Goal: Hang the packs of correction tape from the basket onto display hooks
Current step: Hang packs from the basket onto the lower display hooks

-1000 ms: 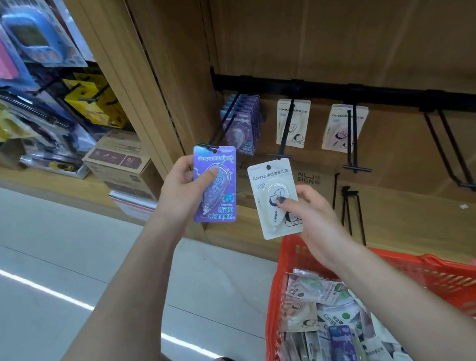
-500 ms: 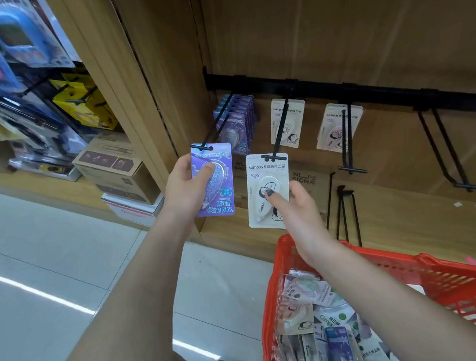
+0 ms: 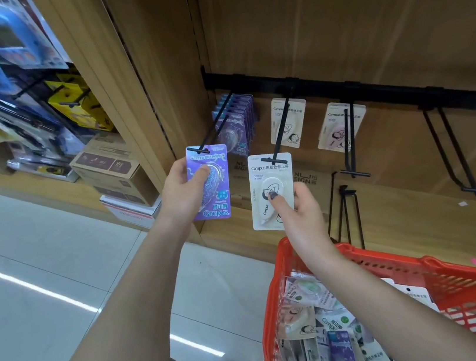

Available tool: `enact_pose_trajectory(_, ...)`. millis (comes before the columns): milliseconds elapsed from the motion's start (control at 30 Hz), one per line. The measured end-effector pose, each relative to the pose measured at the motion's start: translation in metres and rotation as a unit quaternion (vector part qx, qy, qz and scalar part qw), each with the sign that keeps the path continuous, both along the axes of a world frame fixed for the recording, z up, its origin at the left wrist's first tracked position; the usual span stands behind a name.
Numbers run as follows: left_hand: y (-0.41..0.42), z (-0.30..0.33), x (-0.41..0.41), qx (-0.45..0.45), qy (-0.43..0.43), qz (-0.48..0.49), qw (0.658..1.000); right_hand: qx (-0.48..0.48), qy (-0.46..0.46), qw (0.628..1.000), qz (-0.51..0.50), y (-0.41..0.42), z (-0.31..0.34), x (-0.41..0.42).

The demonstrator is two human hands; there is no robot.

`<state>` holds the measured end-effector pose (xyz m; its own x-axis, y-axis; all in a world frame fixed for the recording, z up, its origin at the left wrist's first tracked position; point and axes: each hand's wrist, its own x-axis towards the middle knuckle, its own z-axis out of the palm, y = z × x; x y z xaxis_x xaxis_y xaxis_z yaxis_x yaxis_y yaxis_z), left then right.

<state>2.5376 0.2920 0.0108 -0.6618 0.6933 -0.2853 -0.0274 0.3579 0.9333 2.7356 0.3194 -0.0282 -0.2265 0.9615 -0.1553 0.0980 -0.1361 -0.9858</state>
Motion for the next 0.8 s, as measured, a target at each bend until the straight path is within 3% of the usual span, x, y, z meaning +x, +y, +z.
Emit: enact_pose_trajectory(800, 0.053, -0.024, 0.009, -0.039, -0.023, 0.001, 0.999, 0.014, -0.016, 1.0, -0.009, 0.0, -0.01, 0.003)
